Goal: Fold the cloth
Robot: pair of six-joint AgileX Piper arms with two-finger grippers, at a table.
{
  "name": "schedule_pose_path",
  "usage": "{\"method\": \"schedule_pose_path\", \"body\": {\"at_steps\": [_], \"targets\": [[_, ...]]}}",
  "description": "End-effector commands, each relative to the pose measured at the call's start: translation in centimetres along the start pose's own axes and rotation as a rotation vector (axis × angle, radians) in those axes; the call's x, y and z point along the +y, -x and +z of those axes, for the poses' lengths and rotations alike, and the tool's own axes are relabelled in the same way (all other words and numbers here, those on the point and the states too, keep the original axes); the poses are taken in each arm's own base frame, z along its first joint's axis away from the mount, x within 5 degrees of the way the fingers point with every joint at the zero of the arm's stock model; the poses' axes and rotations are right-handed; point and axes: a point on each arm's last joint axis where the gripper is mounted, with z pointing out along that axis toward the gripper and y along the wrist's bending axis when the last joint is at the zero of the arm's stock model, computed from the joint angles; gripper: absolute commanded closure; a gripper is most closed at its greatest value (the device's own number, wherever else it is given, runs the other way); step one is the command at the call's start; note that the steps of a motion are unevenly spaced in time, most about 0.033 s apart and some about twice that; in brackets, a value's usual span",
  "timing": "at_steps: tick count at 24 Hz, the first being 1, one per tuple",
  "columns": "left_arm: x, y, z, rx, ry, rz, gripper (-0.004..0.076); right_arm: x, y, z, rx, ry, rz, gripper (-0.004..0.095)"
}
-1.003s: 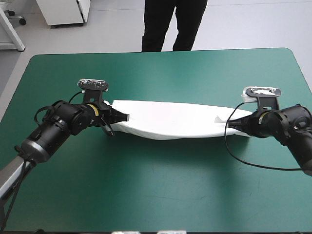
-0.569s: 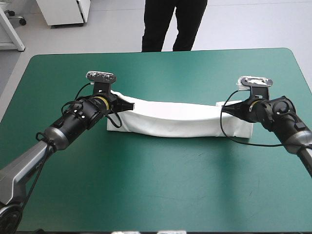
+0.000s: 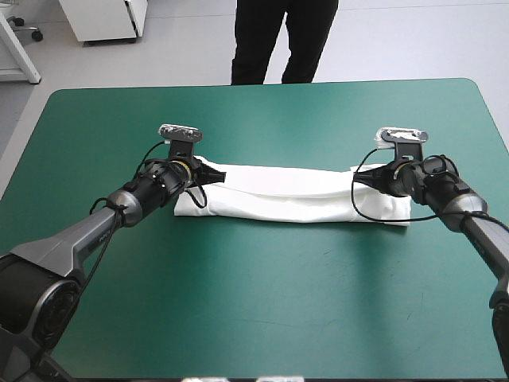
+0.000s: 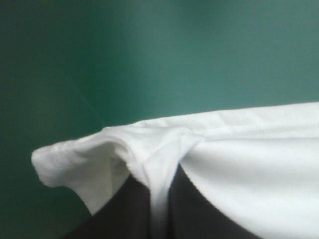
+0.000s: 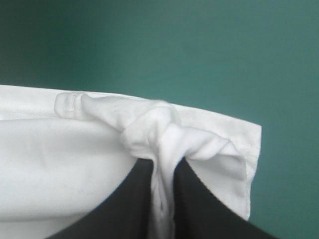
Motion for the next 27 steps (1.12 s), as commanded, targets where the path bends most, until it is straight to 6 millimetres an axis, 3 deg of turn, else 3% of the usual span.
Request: {"method": "schedule_pose_path", "body": {"at_steps": [1, 3, 4, 7, 11, 18, 22, 26, 27], "targets": [[-0.2, 2.7, -2.0, -0.131, -0.042, -0.018, 0.0677, 0.0, 1.7, -1.7, -0.101, 0.026, -0.007, 0.0575], [-0.1, 3.3, -2.3, -0.135, -0.026, -0.010, 0.0615, 0.0, 2.0, -2.3, -0.051, 0.016, 0.006, 0.0367], [0.1, 3.8, -2.9, -0.134, -0.008, -0.004, 0.0589, -0.1, 2.1, -2.8, -0.019, 0.004, 0.002, 0.0332], [1.1, 5.5, -5.8, -0.127, 0.067, 0.022, 0.0545, -0.2, 3.2, -6.0, -0.014, -0.011, -0.041, 0.0329], [2.7, 6.0, -10.1, -0.073, 0.170, -0.004, 0.0545, -0.9, 3.7, -11.5, -0.115, -0.031, -0.066, 0.0331], [3.0, 6.3, -13.2, -0.103, 0.145, -0.052, 0.0545, -1.5, 2.9, -15.2, -0.155, -0.047, -0.059, 0.0331], [1.7, 5.8, -14.7, -0.058, -0.026, -0.048, 0.0563, -2.1, 2.4, -16.3, -0.143, -0.088, -0.068, 0.0331], [-2.6, 5.2, -16.4, -0.038, -0.334, 0.060, 0.0730, -4.2, 2.4, -16.5, -0.137, -0.158, 0.011, 0.0331], [-3.5, 5.1, -16.8, -0.040, -0.376, 0.088, 0.0731, -4.6, 2.4, -16.5, -0.135, -0.161, 0.034, 0.0331]]}}
